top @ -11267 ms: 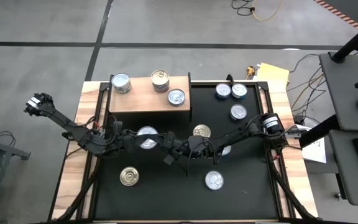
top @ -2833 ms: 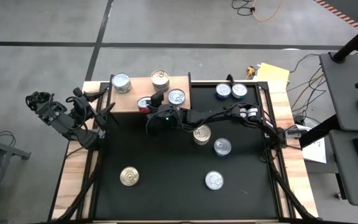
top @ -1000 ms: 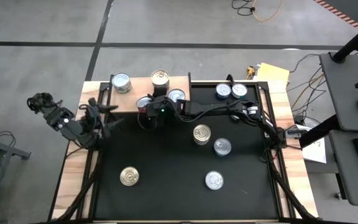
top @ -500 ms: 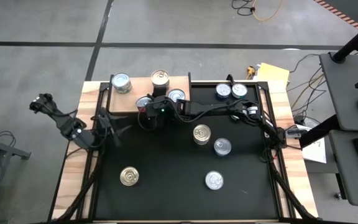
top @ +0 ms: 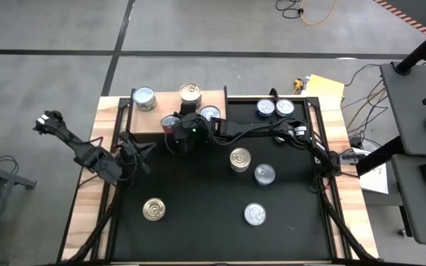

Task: Stack canned seafood by type on shelf
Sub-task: Put the red tuna can on the shelf

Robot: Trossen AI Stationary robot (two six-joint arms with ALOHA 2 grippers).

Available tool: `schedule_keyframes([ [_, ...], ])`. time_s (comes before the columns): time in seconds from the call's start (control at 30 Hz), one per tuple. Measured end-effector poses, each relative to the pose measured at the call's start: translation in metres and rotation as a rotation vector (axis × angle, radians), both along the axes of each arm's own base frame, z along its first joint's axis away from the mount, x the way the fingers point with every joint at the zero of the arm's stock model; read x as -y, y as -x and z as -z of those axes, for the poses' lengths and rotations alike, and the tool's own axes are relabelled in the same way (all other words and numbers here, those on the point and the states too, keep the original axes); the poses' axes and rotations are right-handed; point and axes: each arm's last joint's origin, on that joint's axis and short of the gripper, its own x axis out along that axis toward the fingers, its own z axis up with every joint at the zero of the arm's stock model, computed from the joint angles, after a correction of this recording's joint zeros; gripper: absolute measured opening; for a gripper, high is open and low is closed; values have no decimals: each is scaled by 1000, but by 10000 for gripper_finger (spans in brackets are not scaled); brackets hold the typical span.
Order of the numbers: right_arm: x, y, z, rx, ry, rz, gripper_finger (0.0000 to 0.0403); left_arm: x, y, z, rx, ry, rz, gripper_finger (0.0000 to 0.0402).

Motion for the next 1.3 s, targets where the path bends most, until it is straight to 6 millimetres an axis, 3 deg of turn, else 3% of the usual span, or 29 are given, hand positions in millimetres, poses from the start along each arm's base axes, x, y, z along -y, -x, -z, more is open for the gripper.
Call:
schedule_keyframes([
  [0.57, 0, 0, 1, -11, 10, -5, 255, -11, -34, 15, -78, -79, -230, 0],
  [0.9, 3, 1, 1, -20, 14, -1, 247, -21, -59, 16, -137, -113, -228, 0],
  [1.3, 4, 2, 7, -47, 28, -8, 254, -37, -72, 15, -171, -147, -250, 0],
])
